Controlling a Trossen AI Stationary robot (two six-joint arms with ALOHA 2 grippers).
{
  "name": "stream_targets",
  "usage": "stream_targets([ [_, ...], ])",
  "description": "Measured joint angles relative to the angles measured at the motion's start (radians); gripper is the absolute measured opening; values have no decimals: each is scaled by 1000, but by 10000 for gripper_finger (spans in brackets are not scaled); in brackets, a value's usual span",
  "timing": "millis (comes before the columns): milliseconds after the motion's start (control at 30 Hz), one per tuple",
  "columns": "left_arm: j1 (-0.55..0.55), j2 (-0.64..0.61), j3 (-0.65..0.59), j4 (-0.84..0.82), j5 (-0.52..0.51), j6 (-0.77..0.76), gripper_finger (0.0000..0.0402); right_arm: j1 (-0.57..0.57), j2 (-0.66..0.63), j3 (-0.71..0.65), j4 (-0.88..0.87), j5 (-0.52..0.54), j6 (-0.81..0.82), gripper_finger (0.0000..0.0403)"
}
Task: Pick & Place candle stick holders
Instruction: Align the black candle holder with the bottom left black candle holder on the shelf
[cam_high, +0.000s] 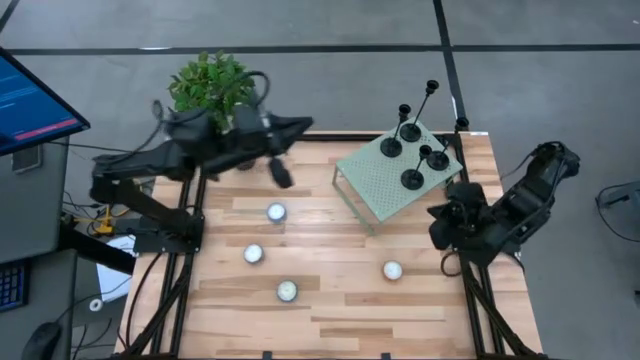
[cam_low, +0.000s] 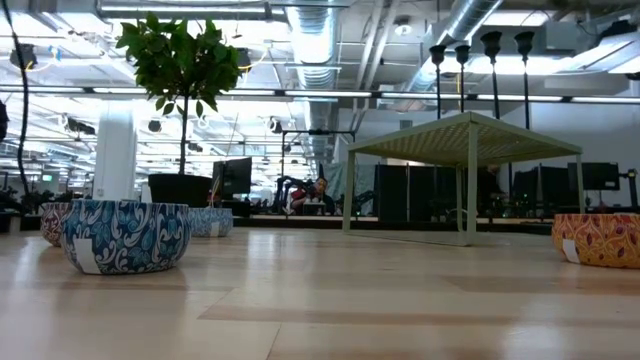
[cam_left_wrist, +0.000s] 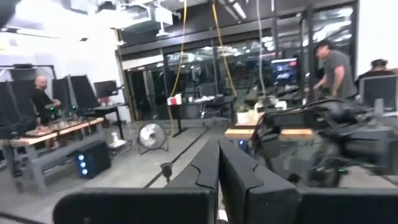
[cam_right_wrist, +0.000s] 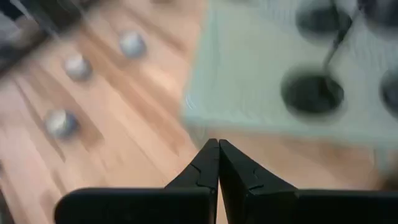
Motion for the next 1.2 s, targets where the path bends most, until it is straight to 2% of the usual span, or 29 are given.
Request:
stream_targets([
  [33,-12,-27,-14,-3,0,0,6,-9,3,-1,9,-40,-22,0],
  [67,-26,-50,-27,-7,0,-1,6,-24,-4,-13,23,-41,-88,0],
  [167,-60,-99,-55,-1,0,-3,5,-40,-30,-20,15,-21,-153,0],
  [367,-78,-105,-91,-6,-2,-3,6,-64,-320,-57,7,-63,-207,0],
  [500,-78,-87,-96,-2,-5,-3,5,-145,-469,-147,8,-72,-208,0],
  [567,-78,-77,-95,0,-4,-3,4,-202,-511,-207,9,-113,-223,0],
  [633,-78,-70,-96,-5,-4,-3,6,-256,-522,-273,9,-155,-254,0],
  [767,-78,-66,-96,-2,-4,-3,8,-315,-517,-376,31,-162,-311,0],
  [933,-78,-66,-96,1,-4,-3,5,-295,-510,-417,208,-126,-465,0],
  [1033,-78,-66,-96,5,-4,-3,5,-270,-512,-418,233,-125,-497,5],
  [1133,-78,-66,-96,6,-4,-3,9,-242,-521,-418,244,-114,-499,30],
  [1200,-80,-66,-95,6,-4,-16,11,-222,-521,-418,256,-57,-495,58],
])
